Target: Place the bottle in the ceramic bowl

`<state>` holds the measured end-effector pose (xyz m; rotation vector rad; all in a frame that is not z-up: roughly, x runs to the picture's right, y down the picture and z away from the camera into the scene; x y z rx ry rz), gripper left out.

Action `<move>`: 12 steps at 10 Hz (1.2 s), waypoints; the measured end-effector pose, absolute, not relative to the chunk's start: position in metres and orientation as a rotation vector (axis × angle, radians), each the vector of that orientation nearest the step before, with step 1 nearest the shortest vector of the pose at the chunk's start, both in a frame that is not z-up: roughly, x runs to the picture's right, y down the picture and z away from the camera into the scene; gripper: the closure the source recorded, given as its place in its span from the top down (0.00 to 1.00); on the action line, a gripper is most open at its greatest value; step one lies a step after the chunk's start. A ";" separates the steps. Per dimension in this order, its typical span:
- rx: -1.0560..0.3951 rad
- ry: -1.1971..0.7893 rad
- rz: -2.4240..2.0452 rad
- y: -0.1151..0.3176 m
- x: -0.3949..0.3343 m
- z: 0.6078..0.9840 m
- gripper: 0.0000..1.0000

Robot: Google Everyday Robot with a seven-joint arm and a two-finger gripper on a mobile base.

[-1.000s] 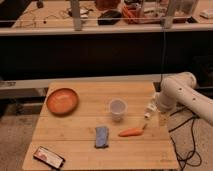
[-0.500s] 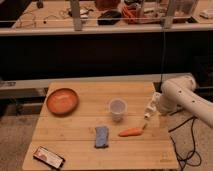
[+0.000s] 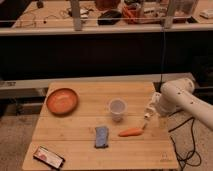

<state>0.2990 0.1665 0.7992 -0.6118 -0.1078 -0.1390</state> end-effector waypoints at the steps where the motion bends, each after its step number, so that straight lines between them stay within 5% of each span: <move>1: -0.612 -0.112 -0.144 0.167 0.299 0.801 0.80; 12: -0.665 -0.145 -0.143 0.187 0.305 0.824 0.80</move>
